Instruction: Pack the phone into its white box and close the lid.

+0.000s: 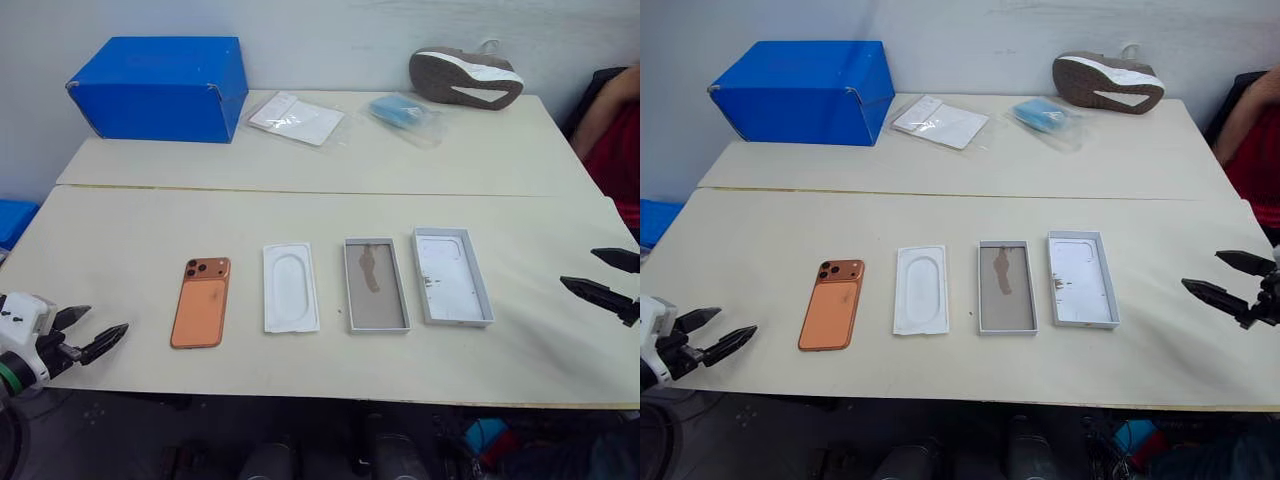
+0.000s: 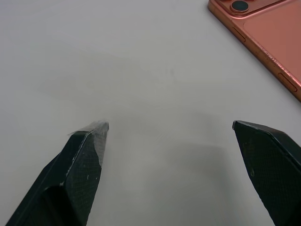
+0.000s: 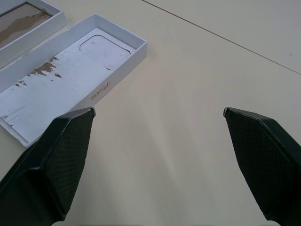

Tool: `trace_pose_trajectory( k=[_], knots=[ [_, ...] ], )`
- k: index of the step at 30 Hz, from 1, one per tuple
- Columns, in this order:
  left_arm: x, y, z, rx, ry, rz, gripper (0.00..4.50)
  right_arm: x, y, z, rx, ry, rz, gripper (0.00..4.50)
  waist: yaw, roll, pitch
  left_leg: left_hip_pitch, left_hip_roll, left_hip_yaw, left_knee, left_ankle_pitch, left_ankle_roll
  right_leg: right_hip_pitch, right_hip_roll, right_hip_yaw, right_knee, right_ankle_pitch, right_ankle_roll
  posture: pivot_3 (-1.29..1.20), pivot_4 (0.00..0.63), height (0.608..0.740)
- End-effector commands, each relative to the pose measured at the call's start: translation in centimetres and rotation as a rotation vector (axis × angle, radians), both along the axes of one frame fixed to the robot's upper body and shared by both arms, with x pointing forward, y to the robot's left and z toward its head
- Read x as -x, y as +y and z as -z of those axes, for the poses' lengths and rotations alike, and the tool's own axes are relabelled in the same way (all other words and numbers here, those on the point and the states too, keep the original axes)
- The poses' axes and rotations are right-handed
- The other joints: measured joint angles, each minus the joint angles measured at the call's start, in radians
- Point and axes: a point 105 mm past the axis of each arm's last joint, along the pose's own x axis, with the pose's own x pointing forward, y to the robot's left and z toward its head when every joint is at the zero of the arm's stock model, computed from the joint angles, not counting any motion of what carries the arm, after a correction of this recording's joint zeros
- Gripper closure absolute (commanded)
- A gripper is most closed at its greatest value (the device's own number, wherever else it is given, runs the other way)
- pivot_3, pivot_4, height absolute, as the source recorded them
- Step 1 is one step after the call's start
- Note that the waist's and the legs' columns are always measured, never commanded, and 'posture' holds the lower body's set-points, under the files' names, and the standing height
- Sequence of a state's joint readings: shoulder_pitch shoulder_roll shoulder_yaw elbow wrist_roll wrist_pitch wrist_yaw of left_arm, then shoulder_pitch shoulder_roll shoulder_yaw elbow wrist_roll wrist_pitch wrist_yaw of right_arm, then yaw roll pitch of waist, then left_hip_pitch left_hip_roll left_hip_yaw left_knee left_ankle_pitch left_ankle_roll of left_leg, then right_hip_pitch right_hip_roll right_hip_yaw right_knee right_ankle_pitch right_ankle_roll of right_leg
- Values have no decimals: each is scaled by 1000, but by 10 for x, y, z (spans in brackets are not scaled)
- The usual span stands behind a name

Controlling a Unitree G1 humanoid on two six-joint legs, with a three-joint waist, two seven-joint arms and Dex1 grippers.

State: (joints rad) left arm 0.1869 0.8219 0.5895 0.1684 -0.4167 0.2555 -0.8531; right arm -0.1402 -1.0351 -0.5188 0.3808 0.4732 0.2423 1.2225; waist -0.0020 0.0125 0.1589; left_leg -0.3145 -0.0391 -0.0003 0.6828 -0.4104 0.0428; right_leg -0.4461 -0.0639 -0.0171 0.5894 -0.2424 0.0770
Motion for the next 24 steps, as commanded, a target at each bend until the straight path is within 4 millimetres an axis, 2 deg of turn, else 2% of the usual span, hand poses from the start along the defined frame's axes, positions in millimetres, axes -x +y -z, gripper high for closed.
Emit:
trace_pose_trajectory(
  k=[1,11,24],
  knots=[
    [-2,1,-11,-9,-52,-10,63,2,4,-15,13,-37,-6,6,0,0,0,0,0,0,0,0,0,0,0,0,0,0,0,0,150,740],
    [-5,6,-10,-22,-37,-20,63,6,11,-15,19,-27,4,6,1,0,0,-1,0,0,0,0,0,0,0,0,0,0,0,0,150,740],
    [-9,1,-13,-35,-32,9,63,9,17,-16,33,-27,6,6,1,0,0,-1,0,0,0,0,0,0,0,0,0,0,0,0,150,740]
  ],
)
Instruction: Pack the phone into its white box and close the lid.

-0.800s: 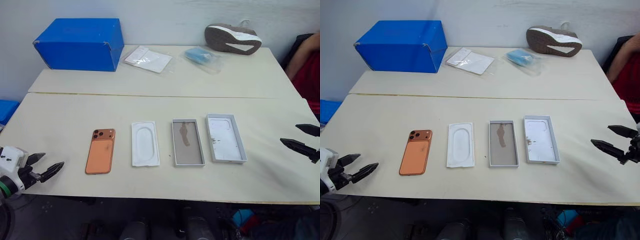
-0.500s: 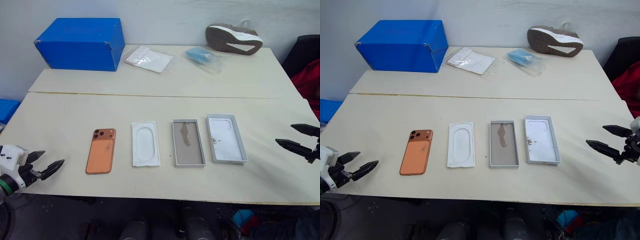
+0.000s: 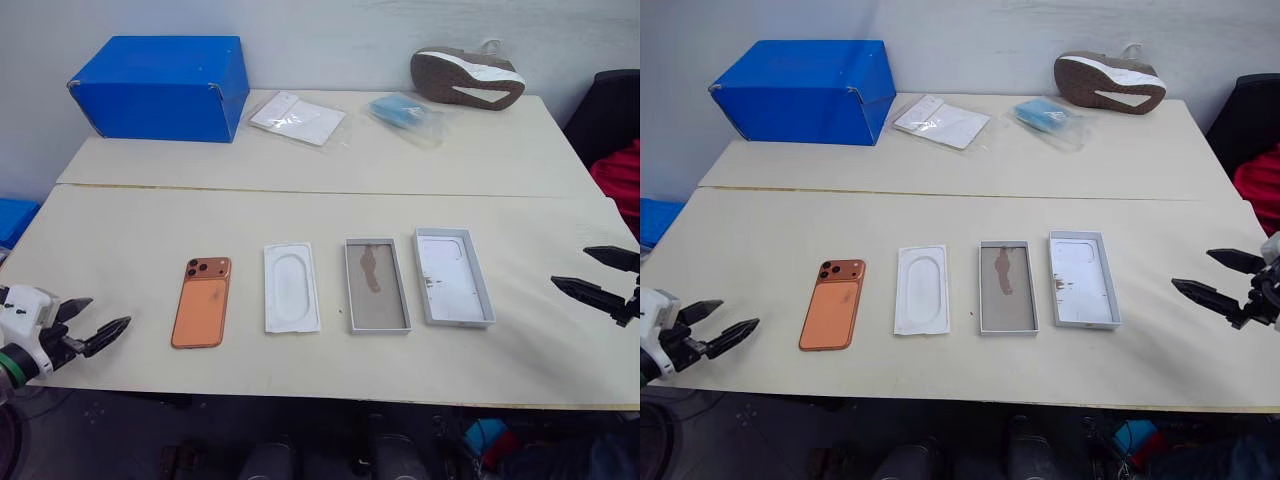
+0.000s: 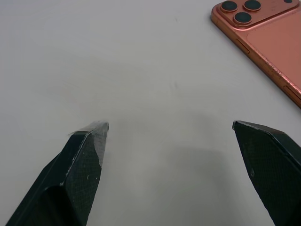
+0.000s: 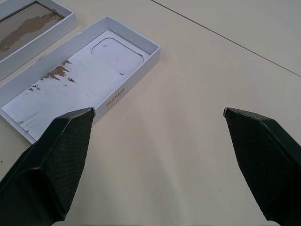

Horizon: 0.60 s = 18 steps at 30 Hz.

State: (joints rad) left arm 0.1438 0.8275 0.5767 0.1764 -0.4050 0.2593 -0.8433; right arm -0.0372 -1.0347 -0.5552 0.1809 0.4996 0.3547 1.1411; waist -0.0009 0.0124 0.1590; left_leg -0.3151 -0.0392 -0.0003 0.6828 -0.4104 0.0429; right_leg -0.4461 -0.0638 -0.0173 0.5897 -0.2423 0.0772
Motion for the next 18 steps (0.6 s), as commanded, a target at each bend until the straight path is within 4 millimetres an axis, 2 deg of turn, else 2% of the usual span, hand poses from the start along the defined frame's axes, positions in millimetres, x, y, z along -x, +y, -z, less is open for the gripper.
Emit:
trace_pose_trajectory(
  k=[1,4,9,15,18],
  knots=[
    [-1,2,-7,-25,-11,6,63,2,4,-13,1,-54,-9,6,0,0,0,0,0,0,0,0,0,0,0,0,0,0,0,0,150,740],
    [-3,-2,-10,1,-3,21,63,2,9,-15,10,-65,-22,6,0,0,0,0,0,0,0,0,0,0,0,0,0,0,0,0,150,740],
    [-4,-25,-17,90,26,133,63,4,31,-25,5,-78,-102,6,0,0,0,0,0,0,0,0,0,0,0,0,1,0,0,0,150,740],
    [-6,-75,-37,286,150,324,63,20,94,-35,15,-71,-323,6,4,0,0,-1,0,-2,0,0,0,0,0,-1,1,0,0,0,150,740],
    [-1,-107,-39,411,295,430,63,32,127,-34,56,-72,-436,6,4,0,0,-1,0,-3,0,0,0,0,0,-1,0,0,1,0,150,740]
  ],
)
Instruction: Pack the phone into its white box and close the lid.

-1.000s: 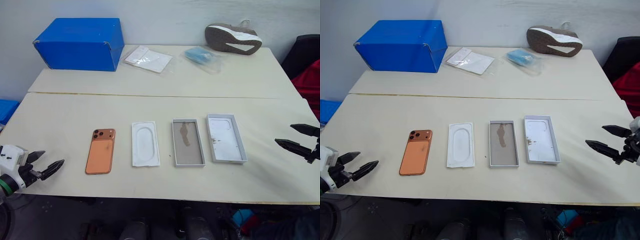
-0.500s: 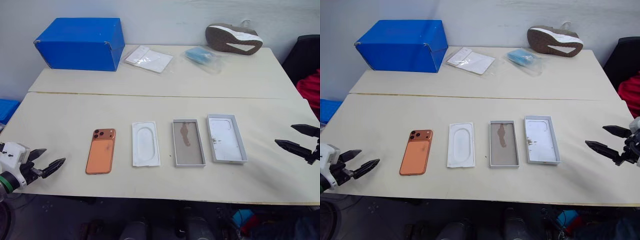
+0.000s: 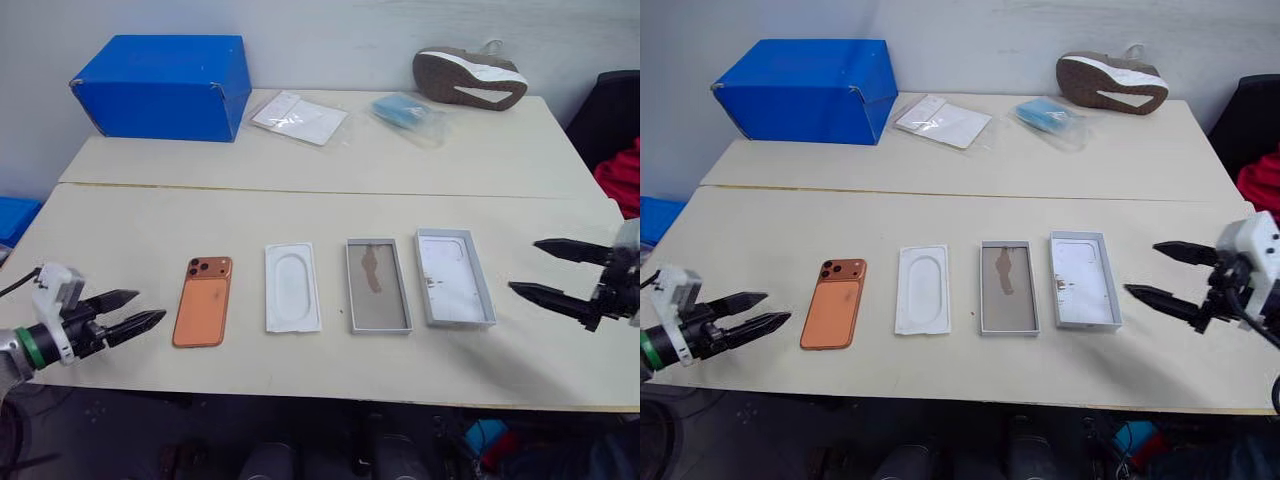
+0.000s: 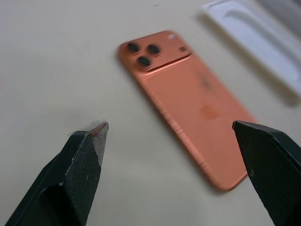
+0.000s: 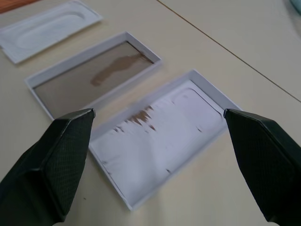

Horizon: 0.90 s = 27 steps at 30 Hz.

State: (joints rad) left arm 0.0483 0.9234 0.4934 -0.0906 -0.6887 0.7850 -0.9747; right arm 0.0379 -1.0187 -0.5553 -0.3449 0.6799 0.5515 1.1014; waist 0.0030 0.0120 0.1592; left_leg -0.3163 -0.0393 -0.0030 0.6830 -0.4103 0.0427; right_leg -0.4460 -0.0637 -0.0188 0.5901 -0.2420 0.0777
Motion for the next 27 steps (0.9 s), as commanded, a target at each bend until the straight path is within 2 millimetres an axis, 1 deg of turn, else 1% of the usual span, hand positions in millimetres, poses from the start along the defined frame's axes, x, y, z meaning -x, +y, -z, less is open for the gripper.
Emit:
trace_pose_trajectory(
  k=[1,4,6,7,9,10,13,16,19,22,24,27],
  knots=[
    [7,-36,-6,109,153,142,63,16,35,-7,35,-34,-130,6,0,0,0,0,0,0,0,0,0,0,0,0,0,0,0,0,150,740],
    [5,-53,-1,109,281,173,63,25,52,-6,59,-32,-202,6,0,-1,1,0,-1,-1,0,0,0,0,0,0,0,0,0,0,150,740],
    [7,-69,1,121,375,227,63,33,66,-1,79,-28,-266,6,1,-3,1,-1,-1,-1,0,0,0,0,0,0,-1,0,0,0,150,740],
    [7,-74,0,125,398,244,63,36,70,0,84,-27,-283,6,1,-3,2,-1,-1,-2,0,0,-1,0,1,0,0,0,0,0,150,740],
    [3,-88,-2,193,481,267,63,42,79,7,95,-23,-329,6,3,-4,2,-1,-1,-2,0,1,-1,0,1,-1,-1,0,1,0,150,740],
    [1,-92,-3,210,508,272,63,44,82,8,96,-23,-339,6,4,-5,2,-1,-1,-3,1,1,-2,0,1,-1,0,0,1,0,150,740],
    [4,-106,5,216,595,298,63,45,87,11,81,-27,-347,6,6,-5,2,-2,-2,-3,2,1,-2,0,1,-2,0,0,1,0,150,740],
    [-4,-111,20,214,661,257,63,46,89,13,70,-33,-343,6,4,-6,3,-1,-2,-3,2,2,-3,0,2,-2,0,0,1,0,150,740],
    [-10,-118,23,239,692,259,63,47,91,14,57,-38,-336,6,10,-7,3,-1,-2,-4,4,3,-6,0,2,-3,1,0,1,0,150,740],
    [-17,-123,23,260,696,253,676,48,90,16,47,-40,-320,0,18,-7,3,-1,-2,-5,5,4,-7,0,2,-4,2,0,1,0,150,740],
    [-19,-127,25,261,713,255,1258,48,88,17,42,-44,-306,0,20,-7,3,-1,-2,-6,5,4,-7,0,2,-4,3,0,1,0,150,740],
    [-22,-132,30,275,733,245,1258,49,88,17,29,-45,-293,0,23,-7,3,-2,-2,-7,8,4,-7,0,2,-5,4,0,1,0,150,740]
  ],
)
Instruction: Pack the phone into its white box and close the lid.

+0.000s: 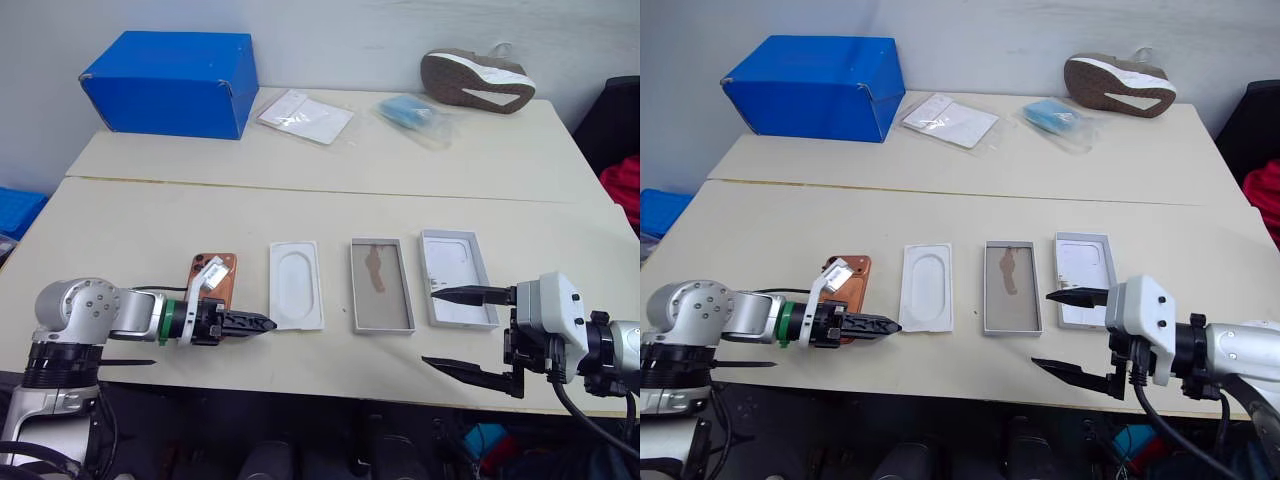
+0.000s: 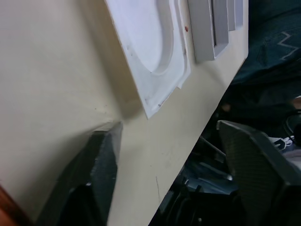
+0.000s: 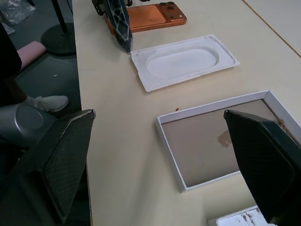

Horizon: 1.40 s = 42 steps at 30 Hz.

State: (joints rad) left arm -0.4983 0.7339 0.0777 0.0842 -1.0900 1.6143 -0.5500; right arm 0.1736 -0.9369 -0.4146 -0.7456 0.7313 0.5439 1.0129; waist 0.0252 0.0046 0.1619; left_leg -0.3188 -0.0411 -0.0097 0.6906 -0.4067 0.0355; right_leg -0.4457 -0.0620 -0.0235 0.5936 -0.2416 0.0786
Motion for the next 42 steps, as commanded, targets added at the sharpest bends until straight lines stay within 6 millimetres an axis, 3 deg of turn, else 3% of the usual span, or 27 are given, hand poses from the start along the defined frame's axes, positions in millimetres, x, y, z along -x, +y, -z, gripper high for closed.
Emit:
trace_pose_trajectory(
  k=[1,11,14,22,23,38,42],
  knots=[
    [-5,-8,0,25,5,-7,1258,3,2,-8,-5,-62,1,0,0,0,0,0,0,0,1,0,0,0,0,0,0,0,0,0,150,740],
    [-18,-22,14,49,37,-81,1258,3,0,-5,-12,-61,20,0,5,0,0,0,-2,-4,9,0,0,4,-2,-1,1,0,1,0,150,740],
    [-18,-24,14,62,40,-86,1811,3,-1,-5,-12,-62,24,0,5,0,-1,1,-3,-4,9,0,-1,4,-2,-1,1,1,1,0,150,740],
    [-19,-25,15,104,61,-104,4357,3,-2,-4,-9,-63,34,0,1,1,-1,0,-2,-4,9,0,-2,3,-2,-2,1,1,1,0,150,740],
    [-18,-25,15,107,64,-107,4474,3,-2,-3,-8,-63,35,0,1,1,-1,1,-2,-4,9,0,-2,3,-2,-1,2,1,1,0,150,740],
    [-21,-21,2,88,-3,-127,4474,1,-5,0,-2,-67,43,0,-2,1,-1,1,-2,-5,8,1,-4,3,-1,-1,3,1,1,0,150,740],
    [-17,-28,-4,47,-32,-75,3642,-1,-4,2,-11,-70,41,0,-1,-1,0,0,-1,-5,8,1,-4,2,-1,-1,3,1,1,0,150,740]
  ],
)
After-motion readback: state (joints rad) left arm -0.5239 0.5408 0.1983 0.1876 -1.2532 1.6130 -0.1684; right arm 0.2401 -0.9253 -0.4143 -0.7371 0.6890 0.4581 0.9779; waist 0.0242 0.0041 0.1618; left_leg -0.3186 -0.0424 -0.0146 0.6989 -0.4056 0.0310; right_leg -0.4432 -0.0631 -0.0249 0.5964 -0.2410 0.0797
